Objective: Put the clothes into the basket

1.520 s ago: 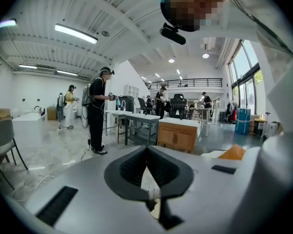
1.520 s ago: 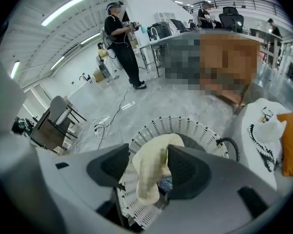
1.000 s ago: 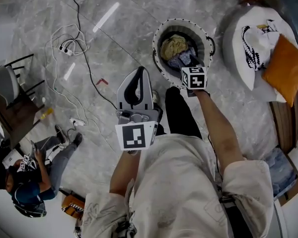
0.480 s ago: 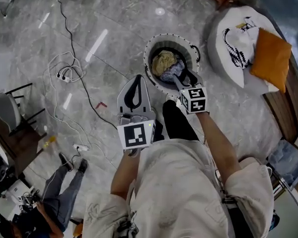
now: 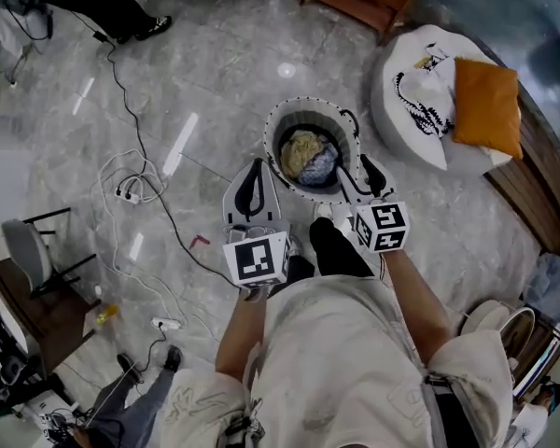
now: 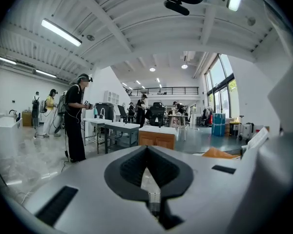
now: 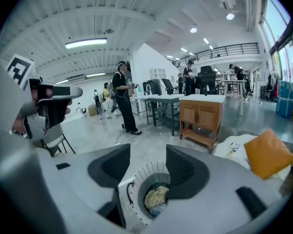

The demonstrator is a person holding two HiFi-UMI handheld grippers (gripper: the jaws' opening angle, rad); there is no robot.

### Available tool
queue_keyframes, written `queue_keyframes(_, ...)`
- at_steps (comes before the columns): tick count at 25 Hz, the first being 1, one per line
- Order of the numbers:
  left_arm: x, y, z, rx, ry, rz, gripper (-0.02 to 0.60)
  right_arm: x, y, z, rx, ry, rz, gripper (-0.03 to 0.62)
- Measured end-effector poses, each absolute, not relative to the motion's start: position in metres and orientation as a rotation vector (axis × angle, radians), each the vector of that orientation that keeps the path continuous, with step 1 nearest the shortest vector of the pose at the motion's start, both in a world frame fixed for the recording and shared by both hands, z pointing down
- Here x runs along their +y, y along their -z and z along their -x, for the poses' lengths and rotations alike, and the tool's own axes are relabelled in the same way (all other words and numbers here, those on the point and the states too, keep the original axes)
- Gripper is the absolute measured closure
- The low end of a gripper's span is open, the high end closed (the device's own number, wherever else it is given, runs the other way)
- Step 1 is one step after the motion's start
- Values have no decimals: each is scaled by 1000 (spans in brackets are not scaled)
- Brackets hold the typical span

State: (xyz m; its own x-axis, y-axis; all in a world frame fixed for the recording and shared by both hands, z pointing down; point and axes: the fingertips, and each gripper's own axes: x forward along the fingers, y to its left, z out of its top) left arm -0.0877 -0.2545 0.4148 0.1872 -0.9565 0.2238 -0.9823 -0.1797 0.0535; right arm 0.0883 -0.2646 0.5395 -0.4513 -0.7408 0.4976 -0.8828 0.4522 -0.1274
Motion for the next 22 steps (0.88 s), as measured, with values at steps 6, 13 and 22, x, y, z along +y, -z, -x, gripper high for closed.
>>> queue_keyframes(6,-237,-389,81,-1864,-183,-2343,580,-251,-463,-109,-2404,-393,-1528,390)
queue_keyframes(13,-225,-345,68,-1834,-114,-2441,580,-236,-369,-127,-2439,-102,-1674,390)
queue_keyframes(22,-215,-296,55,-1846,-24,-2576,580,-219,-289,-156,-2486,97,-1869,390)
